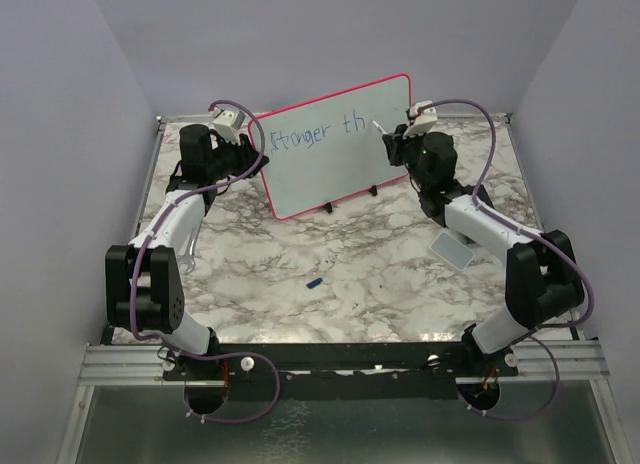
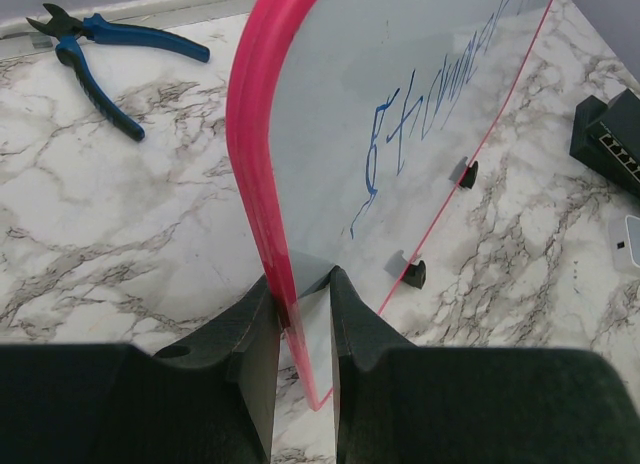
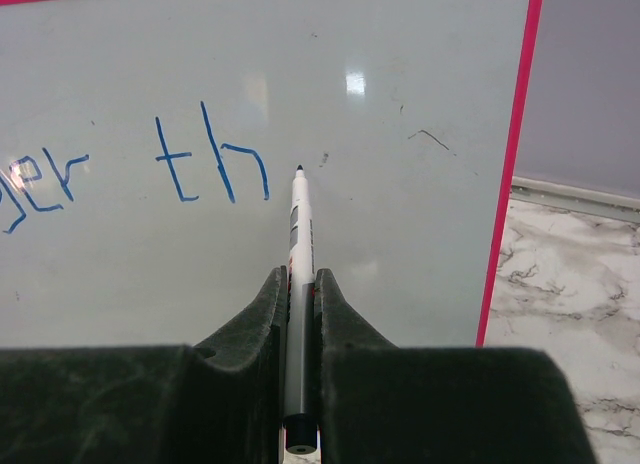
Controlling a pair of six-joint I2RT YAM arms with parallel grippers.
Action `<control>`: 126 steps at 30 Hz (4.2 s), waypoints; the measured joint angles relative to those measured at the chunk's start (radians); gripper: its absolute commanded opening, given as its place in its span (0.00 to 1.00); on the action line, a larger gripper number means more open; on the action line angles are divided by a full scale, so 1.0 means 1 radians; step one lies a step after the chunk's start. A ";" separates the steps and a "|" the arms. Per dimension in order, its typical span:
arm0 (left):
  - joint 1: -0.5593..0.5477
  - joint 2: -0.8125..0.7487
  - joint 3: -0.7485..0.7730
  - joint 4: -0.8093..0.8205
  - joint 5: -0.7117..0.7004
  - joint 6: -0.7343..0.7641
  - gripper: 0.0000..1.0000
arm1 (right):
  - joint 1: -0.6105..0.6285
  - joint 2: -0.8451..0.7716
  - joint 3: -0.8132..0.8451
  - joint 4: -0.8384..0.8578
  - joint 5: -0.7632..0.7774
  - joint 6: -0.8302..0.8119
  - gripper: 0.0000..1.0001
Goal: Write a sentence on the whiteboard
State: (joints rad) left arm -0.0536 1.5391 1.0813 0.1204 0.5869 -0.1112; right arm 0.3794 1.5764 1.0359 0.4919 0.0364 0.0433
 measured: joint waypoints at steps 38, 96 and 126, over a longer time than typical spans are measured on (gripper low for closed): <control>0.000 0.000 0.005 -0.014 0.000 0.013 0.06 | 0.000 0.049 0.061 -0.023 -0.035 -0.055 0.01; 0.000 0.000 0.005 -0.018 0.001 0.016 0.06 | 0.006 0.066 0.108 -0.053 0.018 -0.063 0.01; -0.001 0.000 0.005 -0.018 0.001 0.016 0.06 | 0.024 0.068 0.108 -0.052 0.081 -0.069 0.01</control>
State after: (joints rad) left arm -0.0544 1.5391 1.0863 0.1024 0.5877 -0.0948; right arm 0.4030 1.6440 1.1439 0.4397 0.1177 -0.0254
